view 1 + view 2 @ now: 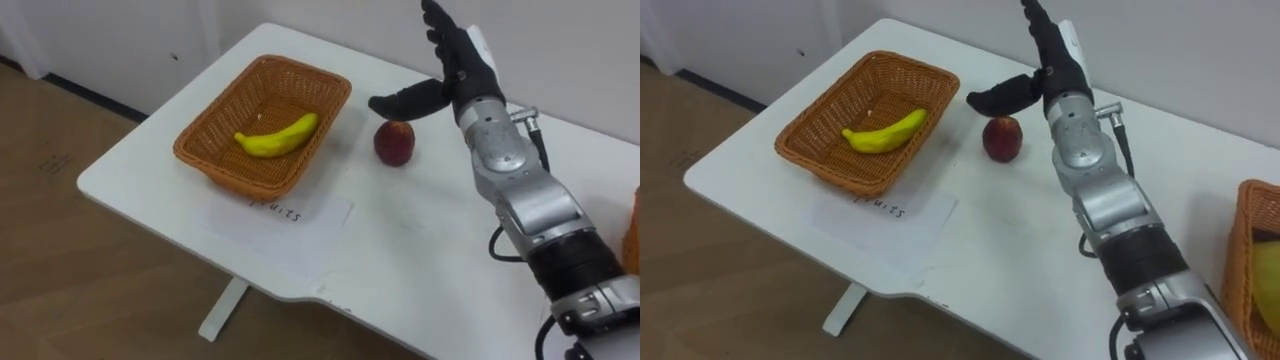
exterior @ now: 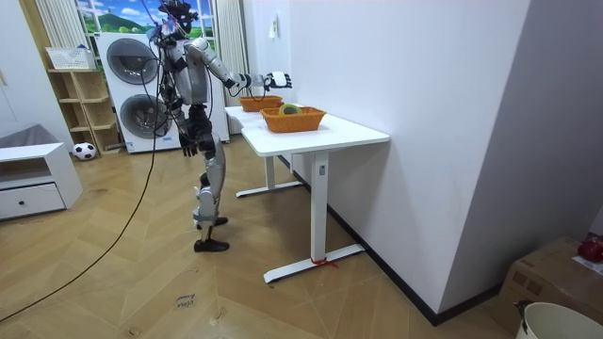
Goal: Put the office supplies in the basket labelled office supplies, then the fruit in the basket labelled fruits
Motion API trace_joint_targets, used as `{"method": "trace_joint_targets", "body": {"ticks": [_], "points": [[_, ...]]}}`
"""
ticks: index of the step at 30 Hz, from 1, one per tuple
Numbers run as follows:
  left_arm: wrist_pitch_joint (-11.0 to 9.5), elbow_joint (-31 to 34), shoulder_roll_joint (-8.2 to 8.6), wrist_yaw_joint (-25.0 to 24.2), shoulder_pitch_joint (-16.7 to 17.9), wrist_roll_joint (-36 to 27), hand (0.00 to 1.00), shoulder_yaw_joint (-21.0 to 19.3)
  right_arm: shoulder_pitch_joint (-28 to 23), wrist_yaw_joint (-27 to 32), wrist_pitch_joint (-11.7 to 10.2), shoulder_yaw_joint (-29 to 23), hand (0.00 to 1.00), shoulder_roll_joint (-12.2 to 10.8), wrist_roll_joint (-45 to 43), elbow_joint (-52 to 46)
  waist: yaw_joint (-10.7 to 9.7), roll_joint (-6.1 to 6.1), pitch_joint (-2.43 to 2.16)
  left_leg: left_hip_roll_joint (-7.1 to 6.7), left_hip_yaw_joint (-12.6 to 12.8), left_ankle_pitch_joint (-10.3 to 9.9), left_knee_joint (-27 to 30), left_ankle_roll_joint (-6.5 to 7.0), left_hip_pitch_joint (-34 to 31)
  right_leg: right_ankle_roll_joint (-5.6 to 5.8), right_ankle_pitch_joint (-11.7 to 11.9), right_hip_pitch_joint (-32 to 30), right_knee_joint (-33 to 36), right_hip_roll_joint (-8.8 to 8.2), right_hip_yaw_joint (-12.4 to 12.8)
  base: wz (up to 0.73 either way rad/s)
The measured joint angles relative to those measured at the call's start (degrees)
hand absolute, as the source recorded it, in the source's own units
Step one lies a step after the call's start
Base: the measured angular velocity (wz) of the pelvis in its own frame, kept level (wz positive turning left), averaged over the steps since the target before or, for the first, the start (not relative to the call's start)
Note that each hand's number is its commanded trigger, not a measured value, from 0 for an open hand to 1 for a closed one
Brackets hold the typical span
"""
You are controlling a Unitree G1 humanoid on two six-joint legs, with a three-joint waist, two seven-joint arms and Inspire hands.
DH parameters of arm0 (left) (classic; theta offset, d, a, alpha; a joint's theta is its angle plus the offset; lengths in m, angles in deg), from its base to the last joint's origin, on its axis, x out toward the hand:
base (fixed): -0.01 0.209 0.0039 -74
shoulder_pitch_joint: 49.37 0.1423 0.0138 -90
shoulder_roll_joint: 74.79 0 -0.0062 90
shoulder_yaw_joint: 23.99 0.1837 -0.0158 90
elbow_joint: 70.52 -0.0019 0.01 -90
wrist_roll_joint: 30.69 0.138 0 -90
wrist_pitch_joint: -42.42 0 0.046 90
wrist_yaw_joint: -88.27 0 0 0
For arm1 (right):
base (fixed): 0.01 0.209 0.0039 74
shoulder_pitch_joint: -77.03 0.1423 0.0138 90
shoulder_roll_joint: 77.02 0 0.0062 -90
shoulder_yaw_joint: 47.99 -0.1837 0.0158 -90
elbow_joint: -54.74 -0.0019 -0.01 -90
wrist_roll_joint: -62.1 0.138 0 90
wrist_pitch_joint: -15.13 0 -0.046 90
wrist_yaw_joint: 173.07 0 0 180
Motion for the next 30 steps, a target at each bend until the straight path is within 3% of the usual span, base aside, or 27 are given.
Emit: {"method": "trace_joint_targets", "body": {"ticks": [10, 30], "points": [[0.0, -0.4, 2.32, -0.5, 0.0, -0.1, 0.0, 0.0, -1.4, 0.8, -0.6, -4.4, 0.0, -0.1, -0.1, 5.1, -1.2, 1.0, -0.03, 0.2, 0.5, 0.0, 0.0, -0.01, -1.1, 0.0, 0.0, -1.1, 0.1, 0.03, -0.1, -0.02], [-0.1, -2.0, 2.01, -1.0, -0.2, -0.5, 0.0, 1.7, -1.4, 0.3, -1.0, -4.0, 0.0, -0.1, -0.4, 8.6, -1.1, 0.86, -0.01, 0.33, 0.9, 0.0, -0.9, -0.01, -1.1, 0.0, 0.0, -2.2, 0.1, -0.05, -0.1, -0.01]]}}
